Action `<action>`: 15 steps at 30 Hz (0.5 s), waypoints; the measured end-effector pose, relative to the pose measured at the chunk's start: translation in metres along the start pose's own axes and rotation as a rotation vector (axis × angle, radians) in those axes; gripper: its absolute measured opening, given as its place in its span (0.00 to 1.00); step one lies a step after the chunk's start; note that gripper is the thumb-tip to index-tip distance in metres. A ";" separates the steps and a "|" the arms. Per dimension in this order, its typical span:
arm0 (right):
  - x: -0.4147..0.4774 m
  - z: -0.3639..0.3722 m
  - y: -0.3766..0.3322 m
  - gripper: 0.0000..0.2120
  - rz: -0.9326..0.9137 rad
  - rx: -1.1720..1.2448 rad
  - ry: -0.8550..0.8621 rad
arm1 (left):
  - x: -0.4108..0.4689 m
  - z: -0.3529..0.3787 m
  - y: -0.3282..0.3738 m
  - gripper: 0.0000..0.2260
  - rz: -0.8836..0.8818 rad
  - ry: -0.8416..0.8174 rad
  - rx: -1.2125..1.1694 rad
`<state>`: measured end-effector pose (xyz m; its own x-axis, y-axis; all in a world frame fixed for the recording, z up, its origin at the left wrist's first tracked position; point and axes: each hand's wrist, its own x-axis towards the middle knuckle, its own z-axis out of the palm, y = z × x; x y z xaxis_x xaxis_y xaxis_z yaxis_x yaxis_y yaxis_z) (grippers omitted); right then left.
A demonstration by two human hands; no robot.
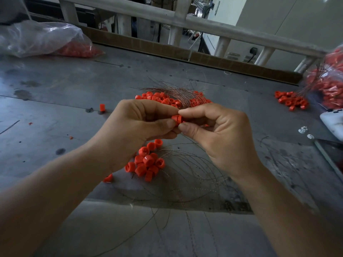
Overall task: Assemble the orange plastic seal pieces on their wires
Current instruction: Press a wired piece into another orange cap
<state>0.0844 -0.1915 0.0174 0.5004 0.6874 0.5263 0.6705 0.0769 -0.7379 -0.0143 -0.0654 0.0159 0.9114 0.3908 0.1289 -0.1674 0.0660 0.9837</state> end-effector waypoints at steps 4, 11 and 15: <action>0.001 -0.001 0.000 0.14 0.011 -0.010 -0.007 | 0.000 0.000 0.001 0.08 -0.004 0.008 -0.003; 0.000 0.000 0.001 0.14 0.012 -0.029 -0.010 | 0.000 0.000 0.001 0.09 -0.015 0.023 0.018; 0.000 -0.001 0.001 0.14 -0.011 -0.043 -0.005 | -0.001 0.000 0.000 0.09 -0.018 0.012 0.035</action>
<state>0.0855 -0.1920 0.0172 0.4899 0.6905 0.5322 0.6991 0.0536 -0.7130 -0.0149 -0.0661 0.0163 0.9095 0.4010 0.1097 -0.1376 0.0412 0.9896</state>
